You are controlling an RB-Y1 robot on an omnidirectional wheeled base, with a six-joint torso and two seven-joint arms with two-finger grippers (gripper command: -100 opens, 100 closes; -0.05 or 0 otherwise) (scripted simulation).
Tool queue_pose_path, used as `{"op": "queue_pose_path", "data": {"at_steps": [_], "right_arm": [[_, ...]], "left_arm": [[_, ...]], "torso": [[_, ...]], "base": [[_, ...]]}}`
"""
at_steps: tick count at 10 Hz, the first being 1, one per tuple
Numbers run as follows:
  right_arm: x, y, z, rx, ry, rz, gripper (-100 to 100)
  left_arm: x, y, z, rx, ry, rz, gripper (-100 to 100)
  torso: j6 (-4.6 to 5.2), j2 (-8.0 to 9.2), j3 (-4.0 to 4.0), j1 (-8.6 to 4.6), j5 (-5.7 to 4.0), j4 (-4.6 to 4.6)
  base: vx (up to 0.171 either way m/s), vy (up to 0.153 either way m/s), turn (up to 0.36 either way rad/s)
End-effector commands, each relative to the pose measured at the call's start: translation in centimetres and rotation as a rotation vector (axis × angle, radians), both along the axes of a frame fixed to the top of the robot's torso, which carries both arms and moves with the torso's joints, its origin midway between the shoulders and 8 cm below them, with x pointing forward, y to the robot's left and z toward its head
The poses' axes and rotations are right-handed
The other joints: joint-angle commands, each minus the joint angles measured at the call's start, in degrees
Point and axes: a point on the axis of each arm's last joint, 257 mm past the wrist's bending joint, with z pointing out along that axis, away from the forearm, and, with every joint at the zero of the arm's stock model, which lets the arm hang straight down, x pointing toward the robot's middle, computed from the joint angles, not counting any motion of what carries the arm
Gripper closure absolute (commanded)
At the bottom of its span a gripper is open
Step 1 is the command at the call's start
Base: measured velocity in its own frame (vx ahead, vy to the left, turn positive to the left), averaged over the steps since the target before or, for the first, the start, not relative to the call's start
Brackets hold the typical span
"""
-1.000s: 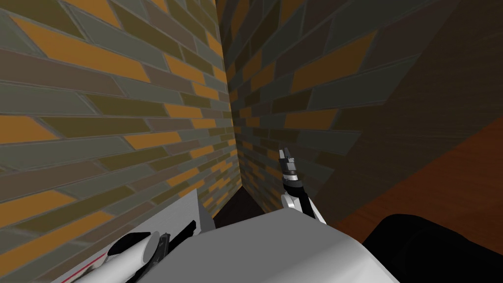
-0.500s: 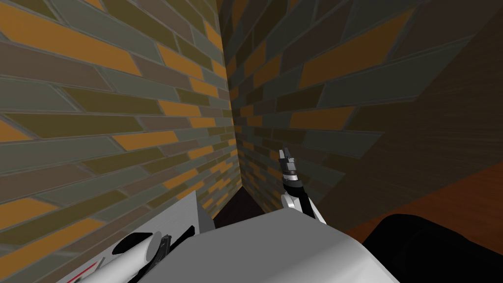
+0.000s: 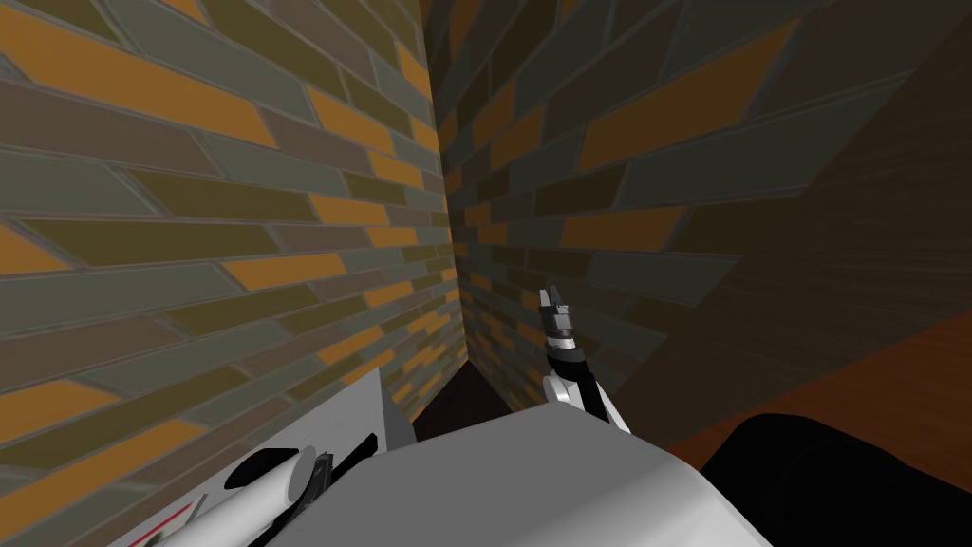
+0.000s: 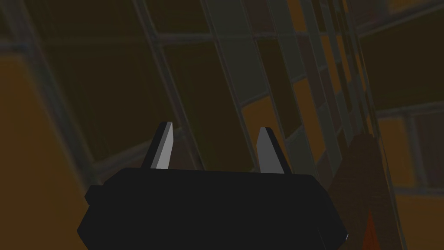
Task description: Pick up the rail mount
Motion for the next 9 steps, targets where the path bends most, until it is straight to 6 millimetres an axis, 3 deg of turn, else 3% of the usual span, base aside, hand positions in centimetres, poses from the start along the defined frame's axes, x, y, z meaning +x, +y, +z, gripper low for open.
{"op": "queue_pose_path", "data": {"at_steps": [1,3,4,5,8,9], "right_arm": [[0.0,0.0,0.0,0.000,0.000,0.000,0],[0.0,0.0,0.0,0.000,0.000,0.000,0],[0.0,0.0,0.0,0.000,0.000,0.000,0],[0.0,0.0,0.0,0.000,0.000,0.000,0],[0.0,0.0,0.0,0.000,0.000,0.000,0],[0.0,0.0,0.0,0.000,0.000,0.000,0]], "left_arm": [[0.0,0.0,0.0,0.000,0.000,0.000,100],[0.0,0.0,0.0,0.000,0.000,-0.001,100],[0.0,0.0,0.0,0.000,0.001,-0.001,0],[-0.2,-0.1,0.6,0.000,0.002,0.000,100],[-0.3,-0.1,1.3,0.000,0.002,0.001,100],[-0.4,-0.1,1.4,0.000,0.003,0.001,0]], "torso": [[0.00,0.00,0.00,0.00,0.00,0.00],[-0.02,-0.01,0.00,-0.01,-0.01,0.01],[-0.02,0.00,0.00,-0.02,-0.02,0.01],[-0.02,0.00,0.01,-0.03,-0.03,0.01],[-0.02,0.01,0.02,-0.12,-0.08,0.03],[-0.03,0.01,0.01,-0.09,-0.06,0.02]], "base": [[0.000,0.000,0.000],[0.000,0.000,0.000],[0.000,0.000,0.000],[0.003,-0.005,-0.011],[0.003,-0.006,-0.007],[0.000,0.000,0.000]]}}
